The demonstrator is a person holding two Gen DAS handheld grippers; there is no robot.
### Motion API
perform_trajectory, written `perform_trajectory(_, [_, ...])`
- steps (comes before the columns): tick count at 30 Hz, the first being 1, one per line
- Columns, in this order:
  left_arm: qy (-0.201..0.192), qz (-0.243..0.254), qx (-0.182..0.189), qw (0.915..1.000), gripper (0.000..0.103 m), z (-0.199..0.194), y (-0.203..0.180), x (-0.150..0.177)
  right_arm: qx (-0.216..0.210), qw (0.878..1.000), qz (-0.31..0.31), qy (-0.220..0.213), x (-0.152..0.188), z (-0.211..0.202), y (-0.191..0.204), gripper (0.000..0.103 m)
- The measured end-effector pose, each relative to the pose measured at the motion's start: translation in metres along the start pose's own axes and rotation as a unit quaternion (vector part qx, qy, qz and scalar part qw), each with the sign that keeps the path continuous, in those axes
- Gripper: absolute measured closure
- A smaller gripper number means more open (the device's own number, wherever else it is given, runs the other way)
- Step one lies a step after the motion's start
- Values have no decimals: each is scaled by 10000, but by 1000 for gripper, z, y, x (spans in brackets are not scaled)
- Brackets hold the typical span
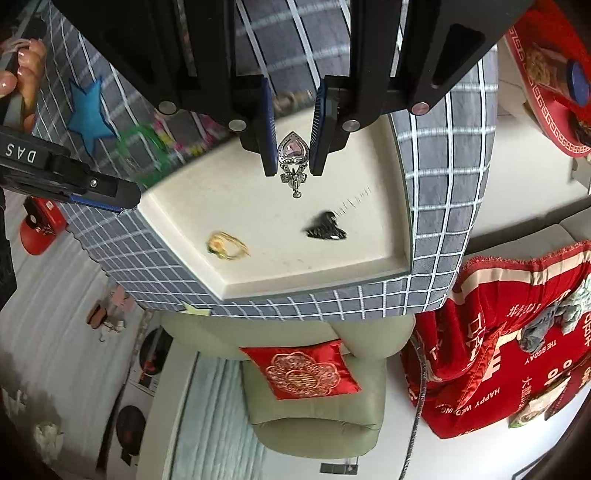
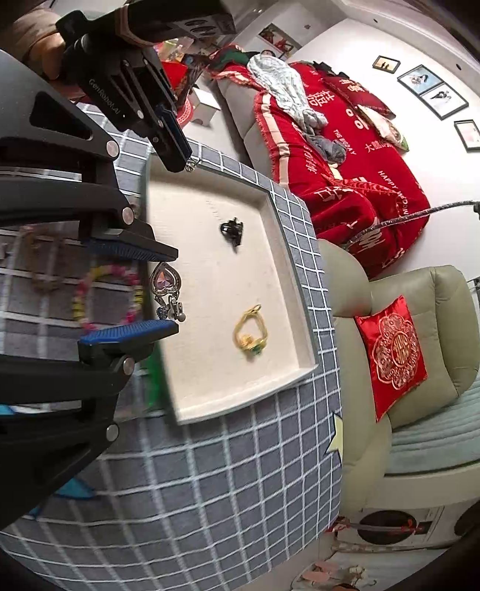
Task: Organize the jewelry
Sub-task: 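Lower the heart pendant into the tray with the right tool while the left tool carries its pendant over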
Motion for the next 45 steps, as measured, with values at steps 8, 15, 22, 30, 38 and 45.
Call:
perform_trajectory(8, [247, -55, -151, 9996, 70, 48, 10, -16, 94, 9994, -135, 312, -23, 60, 4, 68])
perform_trajectory(15, [494, -107, -280, 9983, 70, 82, 14, -19, 346, 9981, -5, 518, -32, 98, -16, 68])
perform_trajectory(22, [626, -67, -397, 9972, 70, 99, 15, -15, 566, 9970, -20, 523, -34, 112, -29, 68])
perform_trajectory(30, [585, 113, -534, 9968, 70, 99, 8, -15, 807, 9948, -347, 510, -30, 113, -19, 63])
perform_trajectory(38, [583, 85, -577, 9966, 70, 98, 5, -14, 400, 9976, 118, 555, -33, 110, -25, 36])
perform_trajectory(45, [435, 39, -662, 9968, 70, 89, 4, -15, -167, 9968, 726, 286, -38, 85, -40, 20])
Point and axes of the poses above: each gripper's, at about its wrist camera, not at the fingertips, and z roughly the way its jaws point, y to its left, x to its underside, the point moved 3 cm from there along z, roughly the way its jaws point
